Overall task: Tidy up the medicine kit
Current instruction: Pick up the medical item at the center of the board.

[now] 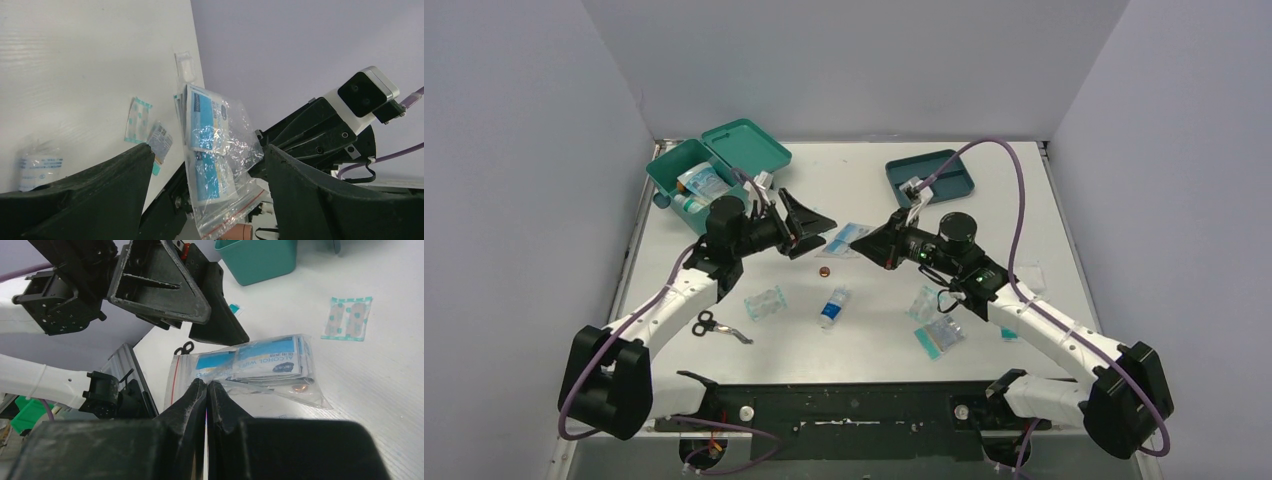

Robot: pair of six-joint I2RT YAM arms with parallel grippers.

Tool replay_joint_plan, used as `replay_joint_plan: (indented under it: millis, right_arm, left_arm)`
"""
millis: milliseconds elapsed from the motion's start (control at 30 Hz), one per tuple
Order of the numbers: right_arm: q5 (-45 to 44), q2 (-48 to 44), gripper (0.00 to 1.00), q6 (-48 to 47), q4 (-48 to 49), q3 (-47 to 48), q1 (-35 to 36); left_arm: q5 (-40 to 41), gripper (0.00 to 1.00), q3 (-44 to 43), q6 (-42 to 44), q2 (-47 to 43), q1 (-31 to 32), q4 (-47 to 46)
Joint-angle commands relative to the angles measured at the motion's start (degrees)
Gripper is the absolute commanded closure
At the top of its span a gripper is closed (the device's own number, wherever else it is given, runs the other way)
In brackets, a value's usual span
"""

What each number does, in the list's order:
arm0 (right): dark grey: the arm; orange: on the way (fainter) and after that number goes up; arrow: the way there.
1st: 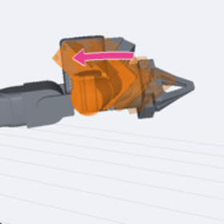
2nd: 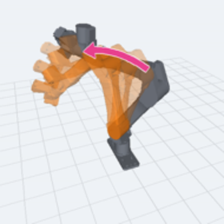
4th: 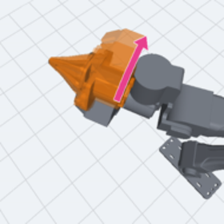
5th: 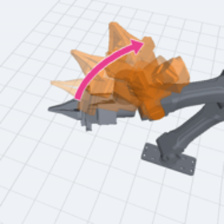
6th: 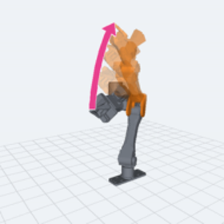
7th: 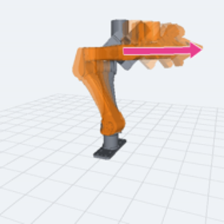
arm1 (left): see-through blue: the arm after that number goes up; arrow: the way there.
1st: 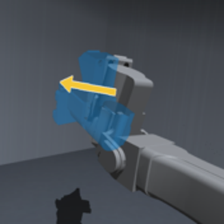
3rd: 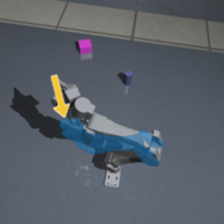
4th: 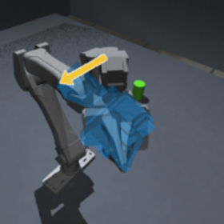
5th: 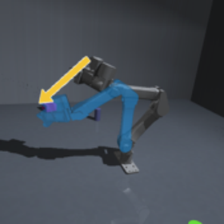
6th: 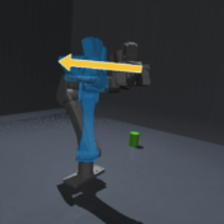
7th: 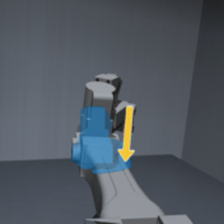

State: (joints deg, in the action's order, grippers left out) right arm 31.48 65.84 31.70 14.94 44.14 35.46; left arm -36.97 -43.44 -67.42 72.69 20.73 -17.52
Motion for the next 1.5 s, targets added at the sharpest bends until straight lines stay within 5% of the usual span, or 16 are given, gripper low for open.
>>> replay_joint_plan:
  millis: [0,300,633,867,1267,1467]
  right_arm:
    - [-1.23,-1.77,1.0,-1.05,5.38,3.71,1.67]
    - [-3.6,-2.16,1.0,-0.99,5.19,3.03,3.96]
    - [-7.0,-4.24,1.0,-0.18,2.98,-0.66,4.0]
    - [-8.92,-4.81,1.0,0.91,2.98,-2.58,4.0]
    - [-15.63,-10.16,0.63,2.93,-2.95,-3.59,4.02]
    - [-17.45,-14.16,0.23,4.93,-5.33,-5.55,4.01]
  left_arm:
    - [-1.82,0.21,0.24,-3.51,0.91,1.94,-7.09]
    - [-1.43,0.31,2.4,-7.48,-0.29,3.0,-11.68]
    - [1.33,0.76,1.46,-5.92,-3.27,3.0,-9.61]
    - [2.57,0.93,0.82,-3.19,-4.25,3.0,-7.35]
    - [7.8,1.0,-4.82,9.07,-4.15,3.0,2.99]
    - [13.12,1.0,-8.81,16.95,-3.63,3.0,10.4]
